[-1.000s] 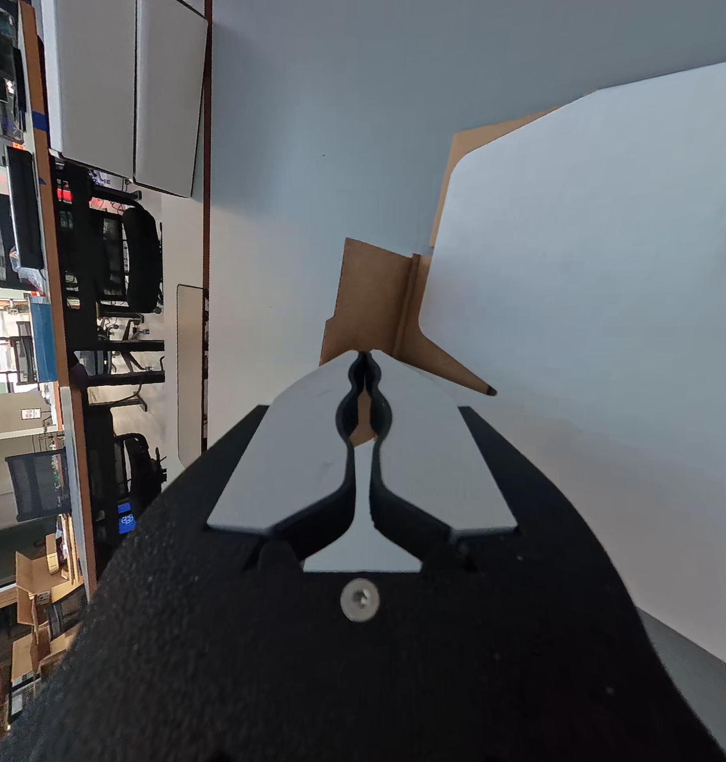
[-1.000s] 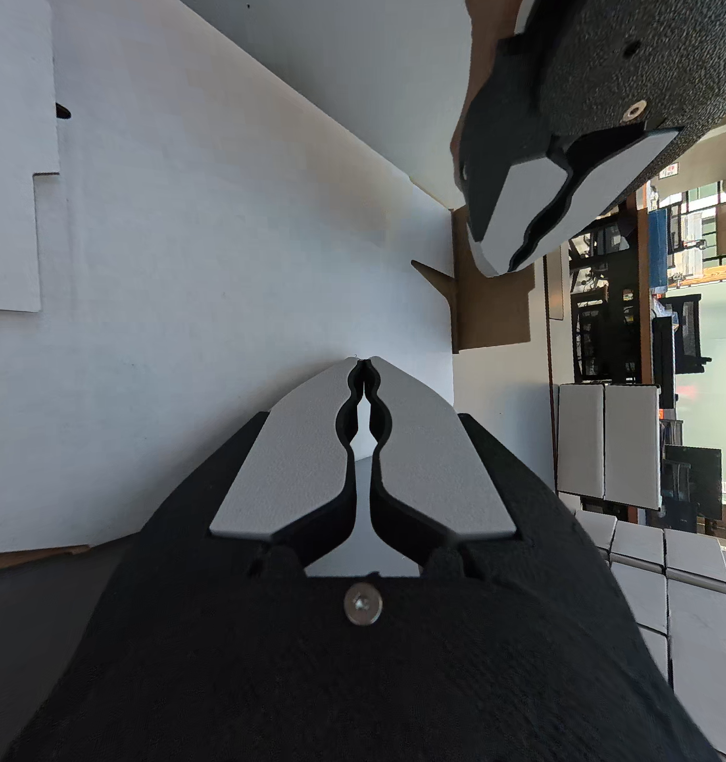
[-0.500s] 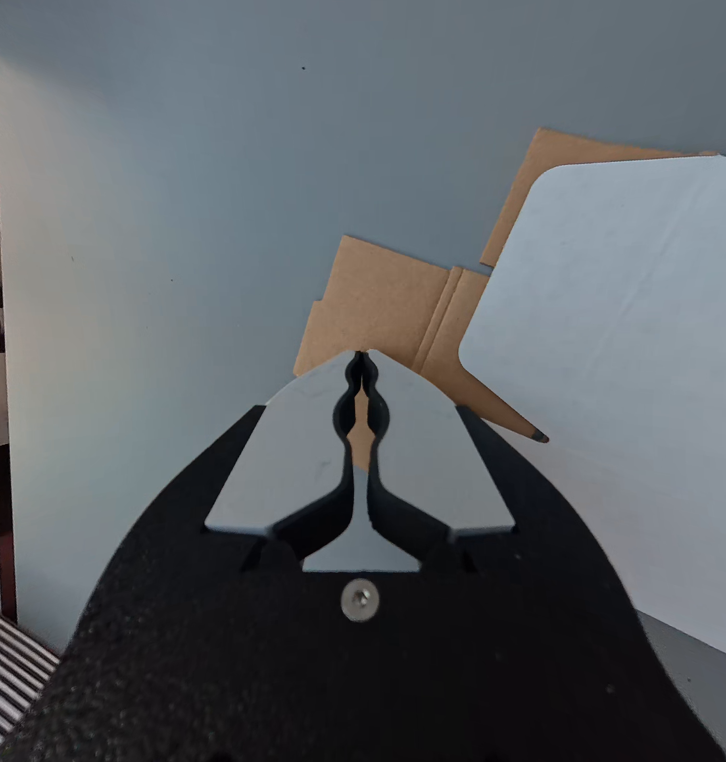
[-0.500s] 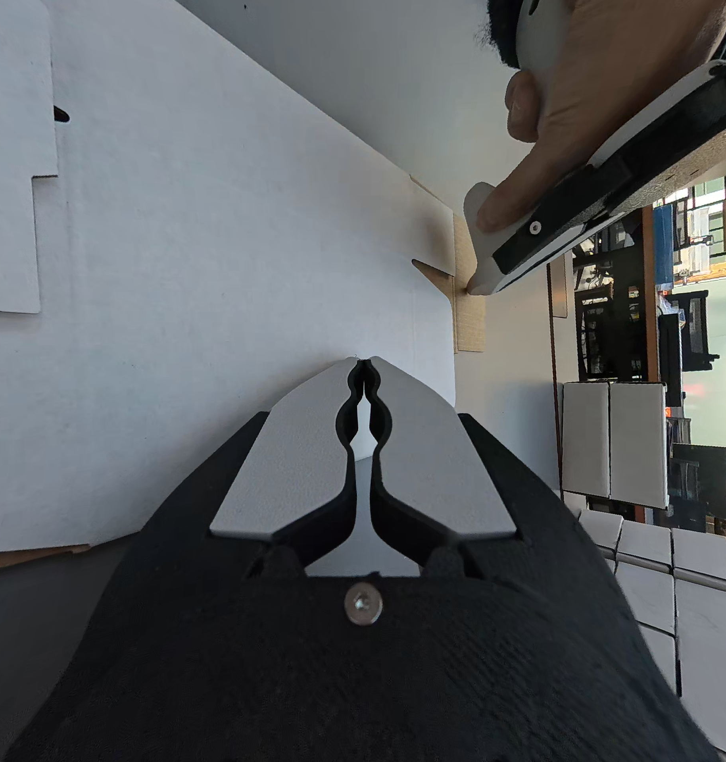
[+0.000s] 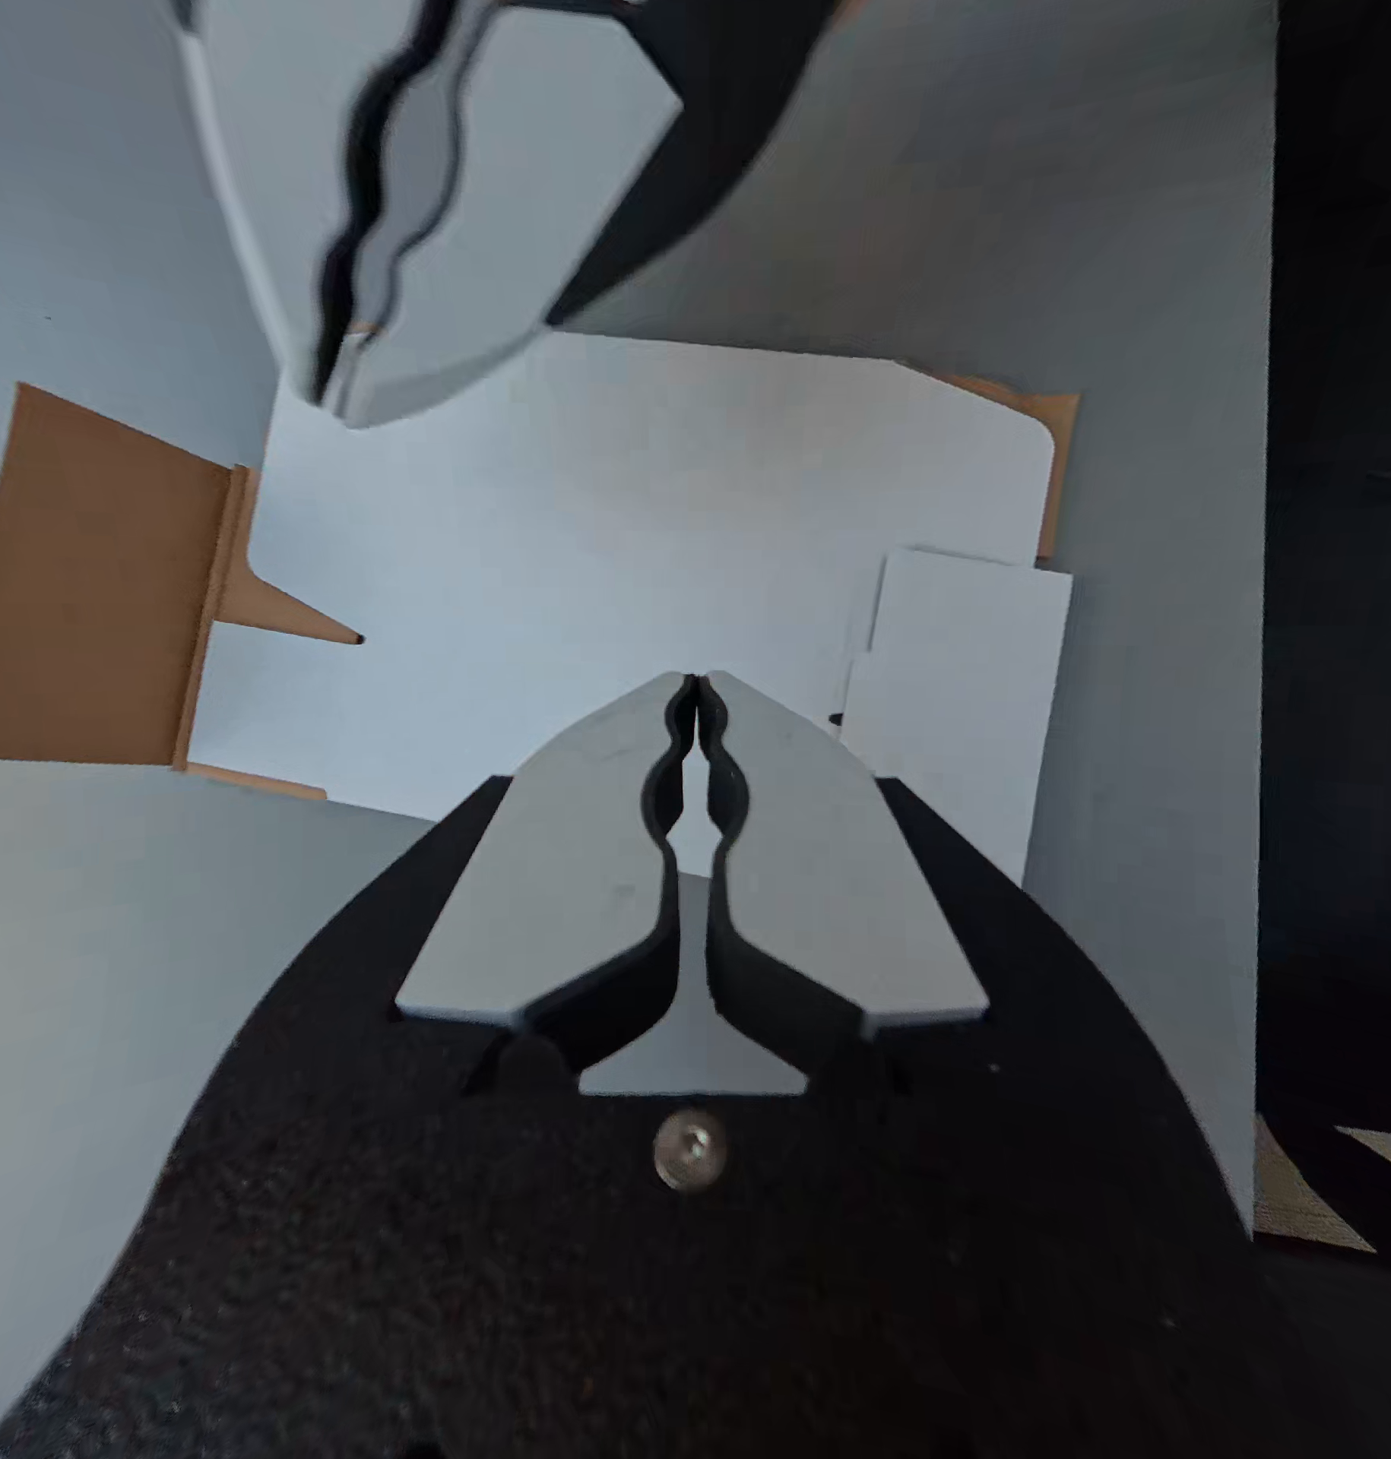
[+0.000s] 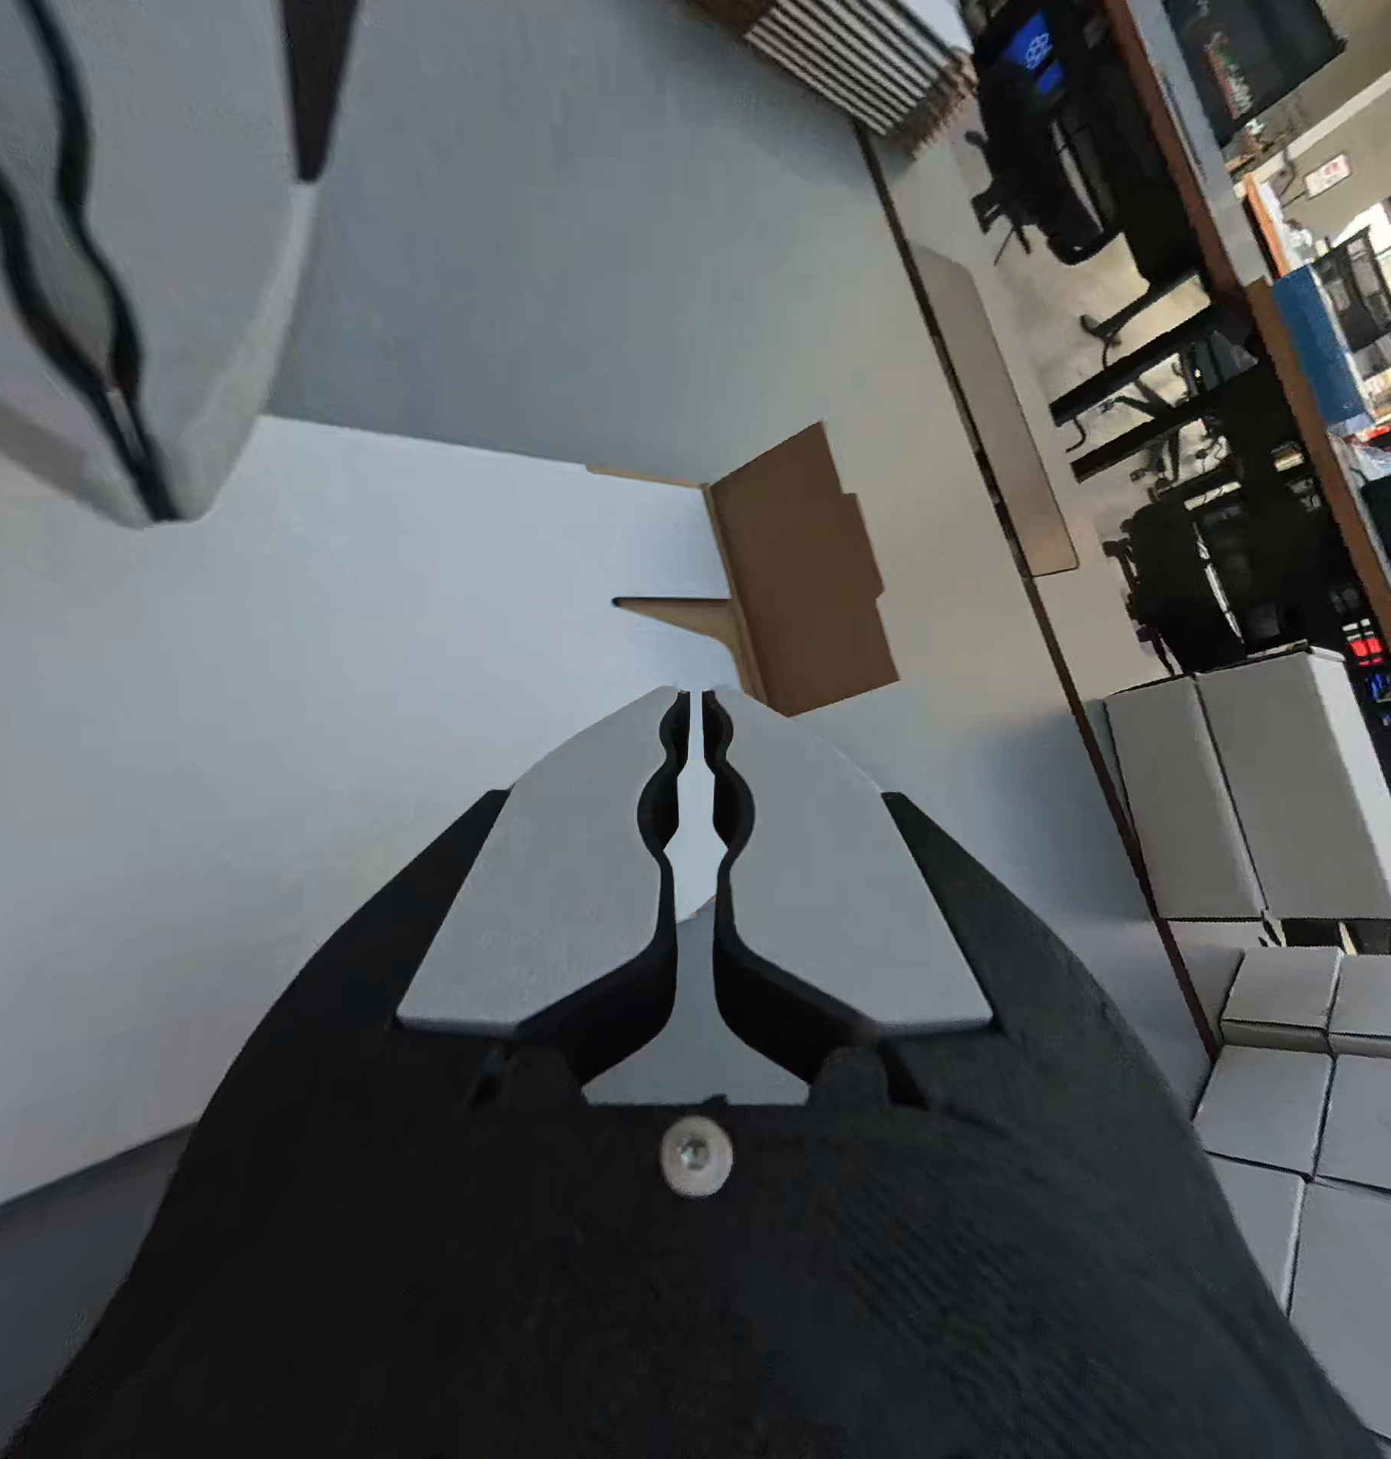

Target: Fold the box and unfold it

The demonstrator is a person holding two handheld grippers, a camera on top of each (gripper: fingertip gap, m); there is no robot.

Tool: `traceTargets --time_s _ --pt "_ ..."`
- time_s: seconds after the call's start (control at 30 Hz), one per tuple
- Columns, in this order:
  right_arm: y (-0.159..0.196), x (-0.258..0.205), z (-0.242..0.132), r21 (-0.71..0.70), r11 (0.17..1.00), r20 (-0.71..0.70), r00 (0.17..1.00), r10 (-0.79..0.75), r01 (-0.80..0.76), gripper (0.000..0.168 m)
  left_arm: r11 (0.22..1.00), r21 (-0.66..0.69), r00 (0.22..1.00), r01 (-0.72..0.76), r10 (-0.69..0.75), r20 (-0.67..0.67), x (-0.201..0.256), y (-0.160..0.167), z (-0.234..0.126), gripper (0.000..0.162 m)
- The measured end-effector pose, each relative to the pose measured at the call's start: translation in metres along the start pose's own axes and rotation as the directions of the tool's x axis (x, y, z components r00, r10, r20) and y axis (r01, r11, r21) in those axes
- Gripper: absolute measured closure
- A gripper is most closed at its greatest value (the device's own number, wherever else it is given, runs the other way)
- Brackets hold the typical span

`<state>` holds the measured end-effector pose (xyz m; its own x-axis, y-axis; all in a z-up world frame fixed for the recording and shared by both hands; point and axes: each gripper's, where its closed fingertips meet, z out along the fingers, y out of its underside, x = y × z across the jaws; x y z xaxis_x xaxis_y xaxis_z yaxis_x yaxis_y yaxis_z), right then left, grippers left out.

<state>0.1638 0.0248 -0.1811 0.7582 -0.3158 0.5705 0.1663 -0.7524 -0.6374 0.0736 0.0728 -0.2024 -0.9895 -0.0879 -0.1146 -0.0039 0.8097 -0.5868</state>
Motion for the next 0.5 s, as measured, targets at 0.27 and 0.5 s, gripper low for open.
traceTargets --time_s 0.27,0.5 --pt "0.004 0.060 0.094 -0.150 0.983 -0.094 0.991 0.093 -0.107 0.168 0.998 -0.063 0.999 0.030 -0.027 0.043 0.013 0.015 0.017 0.162" --pt "0.031 0.051 0.121 -0.363 0.932 -0.050 0.998 -0.027 0.007 0.168 0.978 -0.153 0.985 0.139 -0.153 -0.083 0.013 0.024 0.021 0.162"
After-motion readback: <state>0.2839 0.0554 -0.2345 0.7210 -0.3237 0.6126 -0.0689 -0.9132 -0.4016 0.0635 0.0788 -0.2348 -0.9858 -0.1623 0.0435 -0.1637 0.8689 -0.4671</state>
